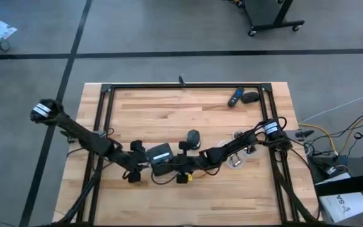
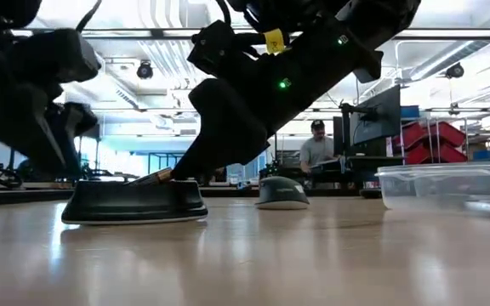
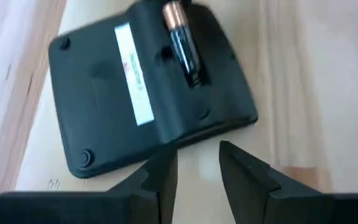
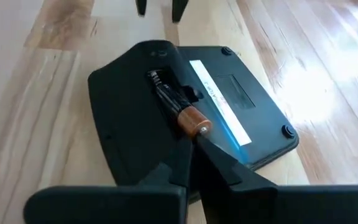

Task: Insert battery
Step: Insert the brown battery into the calculator battery compartment

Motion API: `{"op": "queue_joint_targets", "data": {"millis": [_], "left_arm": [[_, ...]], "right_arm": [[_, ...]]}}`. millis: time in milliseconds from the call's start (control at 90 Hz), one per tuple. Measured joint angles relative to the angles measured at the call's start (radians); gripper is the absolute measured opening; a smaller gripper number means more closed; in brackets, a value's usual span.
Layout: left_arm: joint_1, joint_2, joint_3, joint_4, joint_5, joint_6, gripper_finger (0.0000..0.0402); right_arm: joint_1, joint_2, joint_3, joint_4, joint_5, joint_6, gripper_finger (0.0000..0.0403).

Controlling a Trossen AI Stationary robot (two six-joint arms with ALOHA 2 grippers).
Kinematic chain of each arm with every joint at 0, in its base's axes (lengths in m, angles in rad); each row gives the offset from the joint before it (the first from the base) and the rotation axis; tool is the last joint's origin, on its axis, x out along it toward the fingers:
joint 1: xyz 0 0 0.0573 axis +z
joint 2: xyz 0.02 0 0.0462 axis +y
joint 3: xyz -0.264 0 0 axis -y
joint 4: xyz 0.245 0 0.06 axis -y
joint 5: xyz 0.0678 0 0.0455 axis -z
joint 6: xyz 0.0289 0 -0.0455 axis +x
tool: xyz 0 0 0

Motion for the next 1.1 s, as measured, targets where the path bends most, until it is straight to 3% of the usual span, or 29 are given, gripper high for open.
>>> {"op": "queue_joint_targets", "data": {"millis": [244,544,722,911,1100], "left_arm": [[-0.001,0.087,0.0,0.022,-0.005,-0.004,0.0102],[-0.001,0.123,0.0,0.038,-0.008,0.0,0.0102],[-0.001,0.12,0.0,0.044,-0.008,0.0,0.01],[-0.001,0.119,0.0,0.048,-0.008,-0.007,0.01],[-0.001,0.119,0.0,0.05,0.003,-0.019,0.0099]], "right_arm": [[0.003,-0.001,0.001,0.001,-0.05,0.014,0.0013],[0.003,-0.003,0.002,-0.007,-0.05,0.058,0.0103],[0.003,-0.003,0.015,-0.015,-0.048,0.07,0.0134],[0.003,-0.003,0.051,-0.017,-0.046,0.07,0.014],[0.003,-0.005,0.054,-0.048,-0.039,0.089,0.0122]]}}
